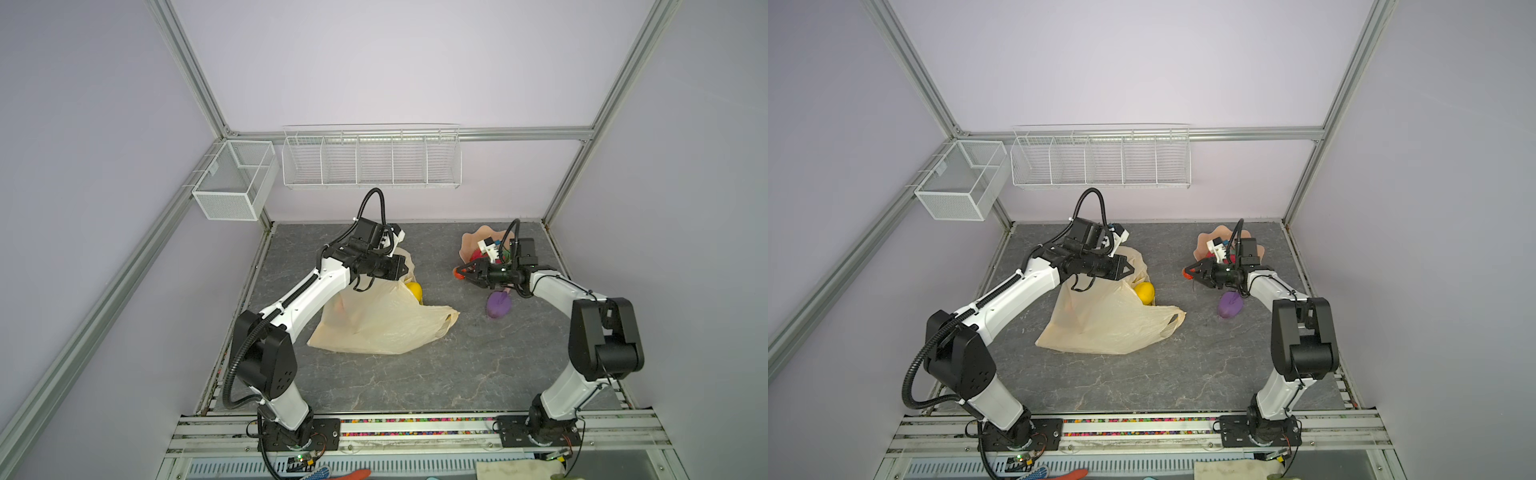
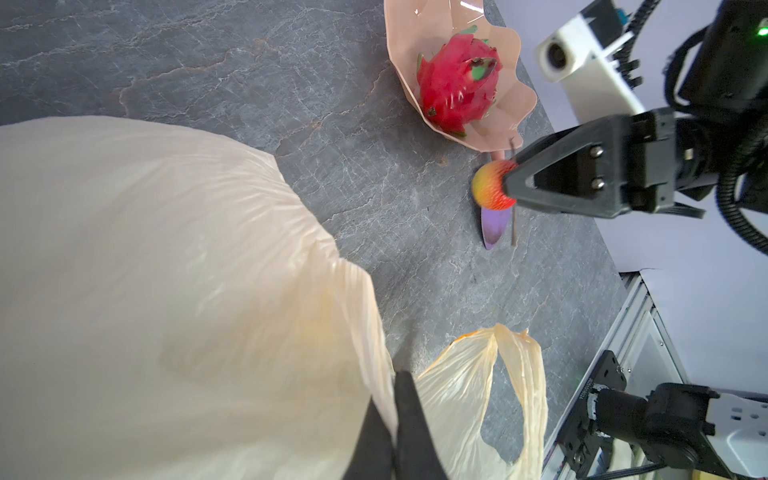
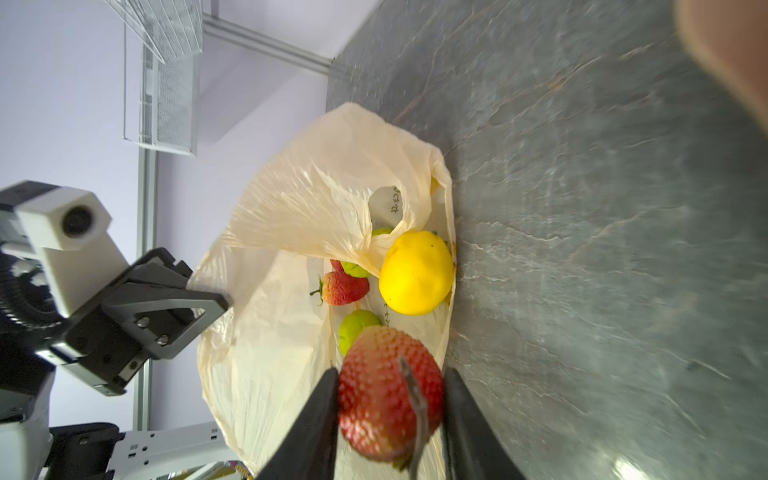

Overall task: Place the fruits into the plastic bag
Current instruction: 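Carry the strawberry with the right gripper into the bag mouth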

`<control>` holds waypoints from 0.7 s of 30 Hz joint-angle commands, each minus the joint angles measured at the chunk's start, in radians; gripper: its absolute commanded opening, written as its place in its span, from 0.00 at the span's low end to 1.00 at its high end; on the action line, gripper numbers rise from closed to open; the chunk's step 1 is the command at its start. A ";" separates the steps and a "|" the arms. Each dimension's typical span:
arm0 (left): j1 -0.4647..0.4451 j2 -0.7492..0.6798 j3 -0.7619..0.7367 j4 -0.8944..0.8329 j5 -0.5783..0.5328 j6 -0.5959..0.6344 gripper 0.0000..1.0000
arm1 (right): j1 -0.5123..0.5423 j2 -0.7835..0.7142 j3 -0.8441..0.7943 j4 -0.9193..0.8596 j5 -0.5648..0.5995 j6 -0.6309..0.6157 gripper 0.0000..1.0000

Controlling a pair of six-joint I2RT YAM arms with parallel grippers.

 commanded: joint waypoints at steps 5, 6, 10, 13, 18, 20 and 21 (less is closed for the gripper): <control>-0.003 -0.019 0.001 0.039 0.004 0.001 0.00 | 0.221 0.110 -0.028 0.412 0.009 0.278 0.27; -0.003 -0.016 0.005 0.037 0.003 -0.001 0.00 | 0.255 0.126 -0.029 0.451 0.016 0.305 0.27; -0.004 -0.008 0.013 0.033 -0.007 -0.001 0.00 | 0.373 0.179 0.007 0.531 0.040 0.378 0.27; -0.003 -0.007 0.020 0.029 -0.019 0.004 0.00 | 0.436 0.234 0.047 0.578 0.045 0.432 0.27; -0.003 -0.007 0.026 0.036 -0.024 0.001 0.00 | 0.509 0.334 0.098 0.721 0.046 0.580 0.36; -0.003 -0.006 0.027 0.039 -0.025 -0.002 0.00 | 0.530 0.365 0.117 0.752 0.054 0.618 0.41; -0.003 -0.007 0.026 0.042 -0.026 -0.004 0.00 | 0.540 0.384 0.138 0.743 0.043 0.631 0.47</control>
